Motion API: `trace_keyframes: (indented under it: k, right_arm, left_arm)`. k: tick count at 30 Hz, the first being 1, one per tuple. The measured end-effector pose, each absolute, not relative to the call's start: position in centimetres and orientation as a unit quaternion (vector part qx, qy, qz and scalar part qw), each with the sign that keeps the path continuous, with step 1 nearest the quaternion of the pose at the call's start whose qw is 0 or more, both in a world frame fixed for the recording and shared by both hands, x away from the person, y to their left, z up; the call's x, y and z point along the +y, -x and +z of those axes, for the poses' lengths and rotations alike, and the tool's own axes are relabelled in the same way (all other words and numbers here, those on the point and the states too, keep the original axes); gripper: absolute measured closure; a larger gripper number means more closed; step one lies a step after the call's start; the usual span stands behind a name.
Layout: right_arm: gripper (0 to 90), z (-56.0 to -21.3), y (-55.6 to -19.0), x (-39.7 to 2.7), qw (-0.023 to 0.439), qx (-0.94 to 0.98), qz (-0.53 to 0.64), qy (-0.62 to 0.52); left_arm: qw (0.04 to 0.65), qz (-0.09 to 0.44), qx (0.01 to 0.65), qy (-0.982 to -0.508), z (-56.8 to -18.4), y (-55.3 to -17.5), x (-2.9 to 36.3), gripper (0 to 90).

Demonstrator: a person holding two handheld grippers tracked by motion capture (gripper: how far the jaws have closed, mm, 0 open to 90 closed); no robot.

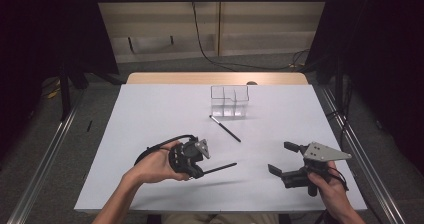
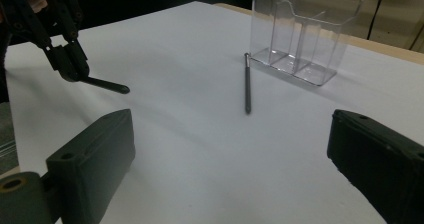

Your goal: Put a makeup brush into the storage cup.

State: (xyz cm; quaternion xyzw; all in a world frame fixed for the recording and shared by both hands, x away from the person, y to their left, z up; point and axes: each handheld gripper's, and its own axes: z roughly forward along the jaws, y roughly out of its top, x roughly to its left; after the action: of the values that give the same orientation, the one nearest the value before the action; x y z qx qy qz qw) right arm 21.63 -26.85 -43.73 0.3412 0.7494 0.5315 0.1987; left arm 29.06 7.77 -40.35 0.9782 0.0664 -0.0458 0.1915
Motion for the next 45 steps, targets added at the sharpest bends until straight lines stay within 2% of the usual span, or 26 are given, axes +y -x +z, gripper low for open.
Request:
trace_keyframes:
  k: [12, 15, 21, 45]
  right_arm:
    - [3.5, -43.7, -22.5, -23.4, 0.159, 0.779, 0.525, -0.303]
    - [7.2, -43.3, -22.7, -23.0, 0.136, 0.786, 0.527, -0.292]
    - [6.9, -42.9, -22.9, -22.0, 0.122, 0.801, 0.52, -0.27]
    - [4.4, -40.7, -25.7, -18.0, 0.04, 0.893, 0.412, -0.174]
  left_arm:
    - [0.19, -0.051, 0.058, -0.979, -40.5, -28.9, 7.4, 83.9]
    - [0.188, -0.053, 0.05, -0.98, -40.4, -28.9, 7.4, 83.9]
    - [0.189, -0.049, 0.048, -0.979, -40.3, -28.7, 7.4, 83.9]
    - [0.18, -0.048, 0.045, -0.981, -40.3, -28.6, 7.4, 83.9]
